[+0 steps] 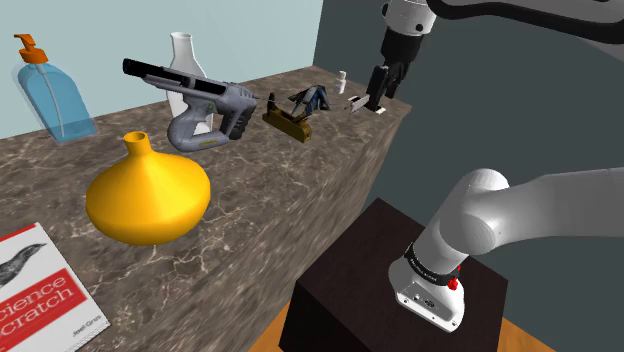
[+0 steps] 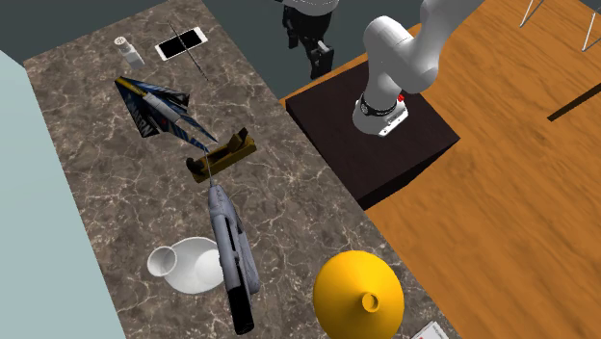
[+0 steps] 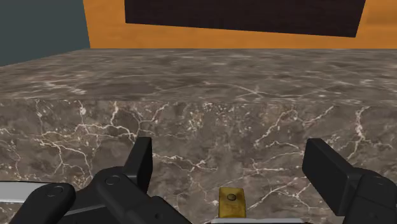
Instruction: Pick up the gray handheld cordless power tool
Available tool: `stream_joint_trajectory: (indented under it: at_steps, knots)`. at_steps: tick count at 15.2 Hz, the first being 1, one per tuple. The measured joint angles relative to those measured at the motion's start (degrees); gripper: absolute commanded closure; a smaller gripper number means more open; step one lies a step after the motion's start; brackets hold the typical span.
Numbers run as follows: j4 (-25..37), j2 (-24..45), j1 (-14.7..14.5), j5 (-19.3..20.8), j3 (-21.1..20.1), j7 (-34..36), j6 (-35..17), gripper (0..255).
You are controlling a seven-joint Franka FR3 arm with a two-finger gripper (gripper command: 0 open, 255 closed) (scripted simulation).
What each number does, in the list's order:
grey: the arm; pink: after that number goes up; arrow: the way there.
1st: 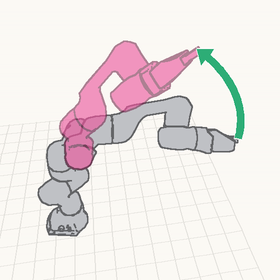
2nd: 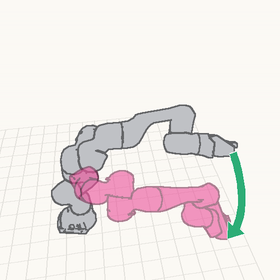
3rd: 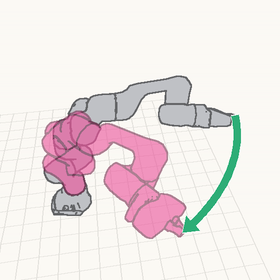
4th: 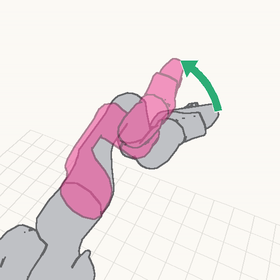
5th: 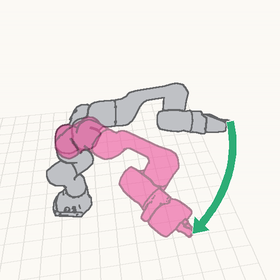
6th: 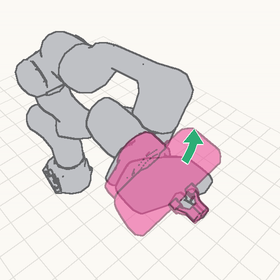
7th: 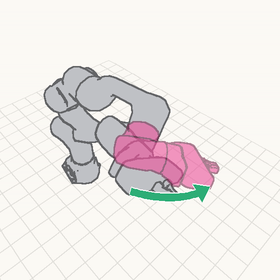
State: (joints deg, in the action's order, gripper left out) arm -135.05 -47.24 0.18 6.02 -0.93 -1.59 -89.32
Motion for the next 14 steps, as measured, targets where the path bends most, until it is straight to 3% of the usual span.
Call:
stream_joint_trajectory:
  at_steps: [3,9,14]
  knots:
    - [-0.2,1.1,-0.9,0.0,1.9,-3.1,-2.4,0]
    - [0.4,9.9,-6.0,-2.5,10.1,-18.3,-15.1,0]
    - [4.5,19.1,-11.9,-8.1,16.6,-32.9,-22.8,0]
